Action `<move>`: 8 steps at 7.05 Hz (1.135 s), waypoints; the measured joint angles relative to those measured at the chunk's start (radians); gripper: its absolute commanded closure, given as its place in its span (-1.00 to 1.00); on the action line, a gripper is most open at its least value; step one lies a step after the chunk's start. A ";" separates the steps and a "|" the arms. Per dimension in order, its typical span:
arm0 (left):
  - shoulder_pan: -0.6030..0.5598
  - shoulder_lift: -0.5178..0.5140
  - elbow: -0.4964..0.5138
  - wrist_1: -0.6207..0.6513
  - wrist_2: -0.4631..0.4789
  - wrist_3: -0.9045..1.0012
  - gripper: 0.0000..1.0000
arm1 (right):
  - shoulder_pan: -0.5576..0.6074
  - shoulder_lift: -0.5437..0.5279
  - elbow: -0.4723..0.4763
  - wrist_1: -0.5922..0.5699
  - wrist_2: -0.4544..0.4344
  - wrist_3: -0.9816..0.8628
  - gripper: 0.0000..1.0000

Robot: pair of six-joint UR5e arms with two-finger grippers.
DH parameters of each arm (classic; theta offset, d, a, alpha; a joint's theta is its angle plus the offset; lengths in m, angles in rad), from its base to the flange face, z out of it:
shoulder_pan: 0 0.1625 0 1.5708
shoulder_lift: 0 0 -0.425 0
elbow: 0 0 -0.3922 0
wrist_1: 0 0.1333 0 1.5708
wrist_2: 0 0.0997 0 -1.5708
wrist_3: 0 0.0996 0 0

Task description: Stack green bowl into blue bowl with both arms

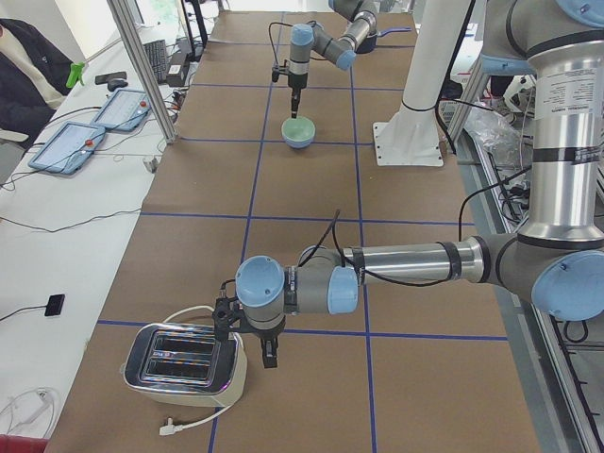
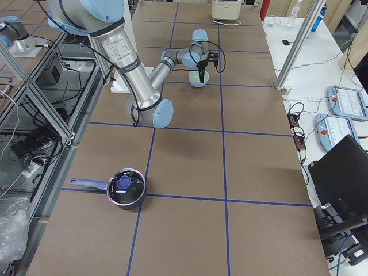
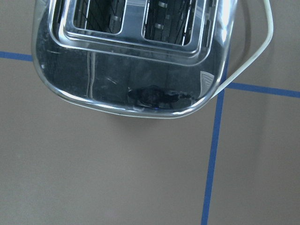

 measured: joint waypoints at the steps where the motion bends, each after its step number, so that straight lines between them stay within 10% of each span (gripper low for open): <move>1: 0.000 -0.002 -0.003 -0.001 0.000 -0.021 -0.98 | 0.090 -0.024 0.010 -0.003 0.067 -0.053 -1.00; 8: 0.051 -0.010 -0.123 0.010 -0.028 -0.103 -0.98 | 0.737 -0.418 -0.004 -0.129 0.331 -1.024 -1.00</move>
